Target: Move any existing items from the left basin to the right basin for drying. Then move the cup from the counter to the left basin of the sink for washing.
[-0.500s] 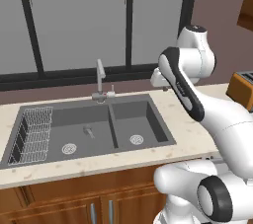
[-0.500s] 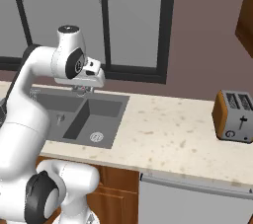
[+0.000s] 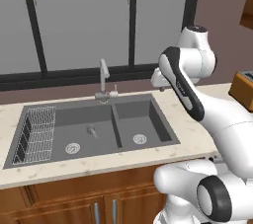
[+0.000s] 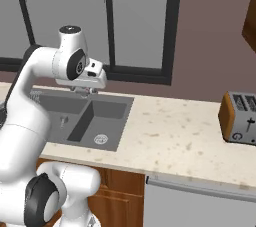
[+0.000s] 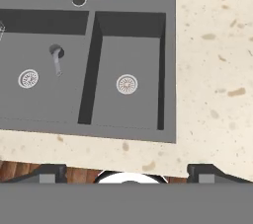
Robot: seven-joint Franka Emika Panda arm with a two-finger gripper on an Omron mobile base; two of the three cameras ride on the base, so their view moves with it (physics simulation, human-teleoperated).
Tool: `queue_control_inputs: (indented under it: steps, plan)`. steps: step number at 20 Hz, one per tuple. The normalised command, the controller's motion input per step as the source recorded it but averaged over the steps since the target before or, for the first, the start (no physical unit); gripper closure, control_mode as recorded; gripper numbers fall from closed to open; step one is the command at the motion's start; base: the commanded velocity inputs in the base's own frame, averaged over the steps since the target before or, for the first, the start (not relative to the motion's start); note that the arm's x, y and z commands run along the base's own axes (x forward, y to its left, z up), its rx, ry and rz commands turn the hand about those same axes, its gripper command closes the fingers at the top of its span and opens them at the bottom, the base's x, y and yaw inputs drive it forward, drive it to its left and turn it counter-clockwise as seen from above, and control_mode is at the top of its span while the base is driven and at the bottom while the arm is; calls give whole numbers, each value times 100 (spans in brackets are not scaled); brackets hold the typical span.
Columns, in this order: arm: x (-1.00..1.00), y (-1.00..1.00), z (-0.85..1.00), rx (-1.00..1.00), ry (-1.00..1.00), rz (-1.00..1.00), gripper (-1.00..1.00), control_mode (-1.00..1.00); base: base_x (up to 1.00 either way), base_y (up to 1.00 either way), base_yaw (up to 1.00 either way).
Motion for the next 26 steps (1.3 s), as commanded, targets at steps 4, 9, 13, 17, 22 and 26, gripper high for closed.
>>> queue_control_inputs:
  steps: [4,9,13,17,22,26]
  plan:
    - [0,0,0,0,0,0,-100,100,0,63,-3]
    - [0,0,0,0,0,0,-100,100,0,68,-4]
    - [0,0,0,0,0,0,-100,100,0,64,-3]
    - [0,0,0,0,0,0,-100,100,9,54,-1]
    - [0,0,0,0,0,0,-100,100,40,40,0]
    - [0,0,0,0,0,0,-100,100,59,37,0]
